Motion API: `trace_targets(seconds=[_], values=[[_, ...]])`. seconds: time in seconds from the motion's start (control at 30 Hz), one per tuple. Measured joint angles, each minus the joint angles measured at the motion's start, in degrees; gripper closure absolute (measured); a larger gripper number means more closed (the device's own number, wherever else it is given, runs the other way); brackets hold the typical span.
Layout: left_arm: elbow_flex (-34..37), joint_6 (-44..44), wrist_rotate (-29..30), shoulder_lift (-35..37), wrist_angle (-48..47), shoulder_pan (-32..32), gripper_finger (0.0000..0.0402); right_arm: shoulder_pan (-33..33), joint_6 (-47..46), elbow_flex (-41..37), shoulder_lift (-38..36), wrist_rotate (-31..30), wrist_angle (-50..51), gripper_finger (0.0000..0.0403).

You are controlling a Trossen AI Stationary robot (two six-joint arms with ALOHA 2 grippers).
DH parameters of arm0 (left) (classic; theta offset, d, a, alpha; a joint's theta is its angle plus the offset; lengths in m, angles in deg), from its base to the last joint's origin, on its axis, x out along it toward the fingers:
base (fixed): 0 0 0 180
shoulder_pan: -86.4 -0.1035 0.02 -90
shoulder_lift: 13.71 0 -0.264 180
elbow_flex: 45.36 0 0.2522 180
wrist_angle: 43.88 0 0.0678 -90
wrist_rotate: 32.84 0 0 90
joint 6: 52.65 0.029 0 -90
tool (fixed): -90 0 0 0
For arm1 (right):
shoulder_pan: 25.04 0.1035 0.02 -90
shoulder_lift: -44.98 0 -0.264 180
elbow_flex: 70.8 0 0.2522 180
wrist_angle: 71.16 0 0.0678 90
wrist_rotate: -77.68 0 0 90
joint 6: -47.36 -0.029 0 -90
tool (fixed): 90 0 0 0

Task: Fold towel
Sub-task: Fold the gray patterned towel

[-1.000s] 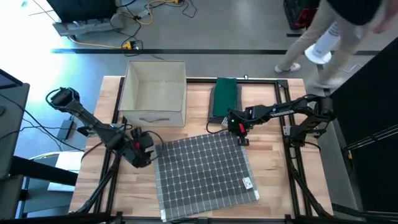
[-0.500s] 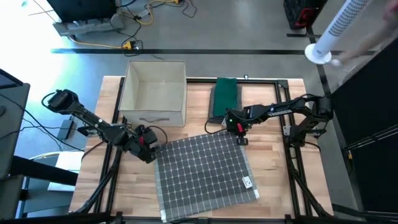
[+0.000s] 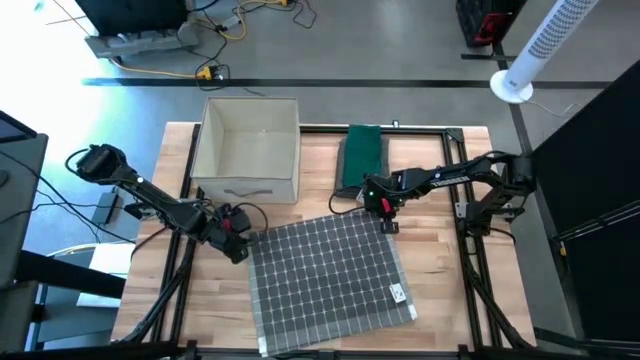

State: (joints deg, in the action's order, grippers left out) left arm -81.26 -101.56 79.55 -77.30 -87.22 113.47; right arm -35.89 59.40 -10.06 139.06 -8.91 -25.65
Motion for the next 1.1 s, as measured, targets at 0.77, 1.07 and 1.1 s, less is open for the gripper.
trace_targets(seconds=[0.77, 1.07, 1.1], values=[[-6.31, 1.49, -8.8, -2.12, -14.9, -2.8, 0.0399, 0.09, -4.66, 0.26, -4.79, -0.18, -0.67, 0.0403], [-15.2, 9.89, -10.95, -2.12, -22.51, -5.08, 0.04, 2.64, -9.9, 0.27, -18.7, -4.5, 4.48, 0.0403], [-16.31, 10.04, -10.95, -2.12, -23.41, -5.07, 0.04, 3.64, -10.9, 0.49, -20.12, -4.77, 5.69, 0.0403]])
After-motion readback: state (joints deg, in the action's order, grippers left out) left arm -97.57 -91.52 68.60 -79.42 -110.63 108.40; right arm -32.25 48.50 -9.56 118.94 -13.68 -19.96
